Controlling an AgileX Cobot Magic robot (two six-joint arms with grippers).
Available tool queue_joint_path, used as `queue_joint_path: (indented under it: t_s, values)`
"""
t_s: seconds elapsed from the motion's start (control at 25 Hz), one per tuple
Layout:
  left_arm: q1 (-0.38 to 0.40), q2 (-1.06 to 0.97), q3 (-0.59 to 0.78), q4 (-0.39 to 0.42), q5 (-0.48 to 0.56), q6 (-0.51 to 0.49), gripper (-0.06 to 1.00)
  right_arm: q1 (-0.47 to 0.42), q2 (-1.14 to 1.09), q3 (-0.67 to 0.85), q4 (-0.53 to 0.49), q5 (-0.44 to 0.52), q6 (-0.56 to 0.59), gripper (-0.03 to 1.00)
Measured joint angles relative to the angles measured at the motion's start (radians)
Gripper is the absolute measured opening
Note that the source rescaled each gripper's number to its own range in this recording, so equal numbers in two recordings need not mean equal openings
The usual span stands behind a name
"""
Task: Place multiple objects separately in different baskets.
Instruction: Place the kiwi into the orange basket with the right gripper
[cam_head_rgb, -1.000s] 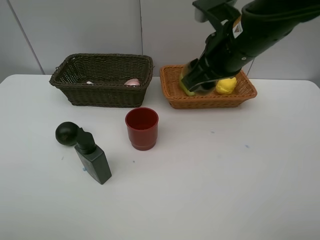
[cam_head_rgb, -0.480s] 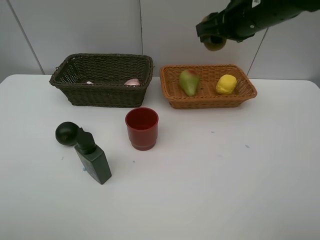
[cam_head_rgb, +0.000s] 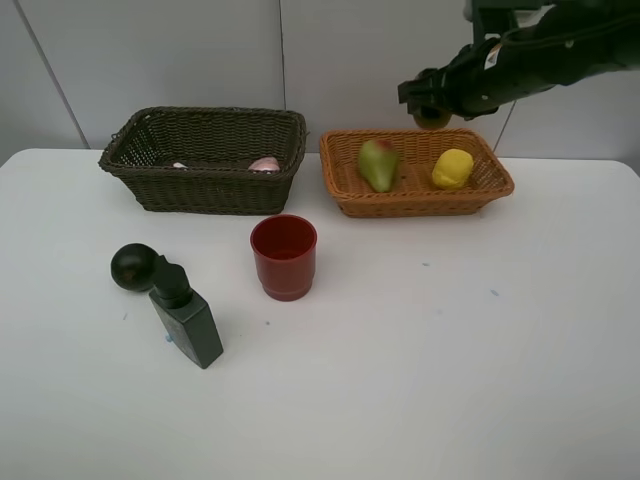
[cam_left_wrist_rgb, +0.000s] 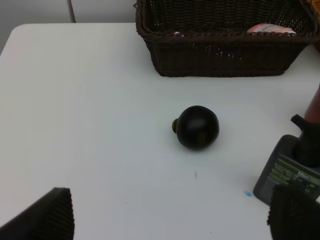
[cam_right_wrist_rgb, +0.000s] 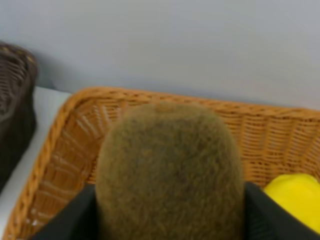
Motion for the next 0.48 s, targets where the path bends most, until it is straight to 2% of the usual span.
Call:
queue_joint_path:
  t_s: [0.32,0.48]
  values:
    - [0.000,0.000,0.000,0.000,0.000,0.000,1.00,-0.013,0.173,-0.167,0.000,0.090,0.000,0.51]
    - [0.000,0.000,0.000,0.000,0.000,0.000,1.00,-0.031,0.228,-0.193,0.006,0.120,0.000,0.51]
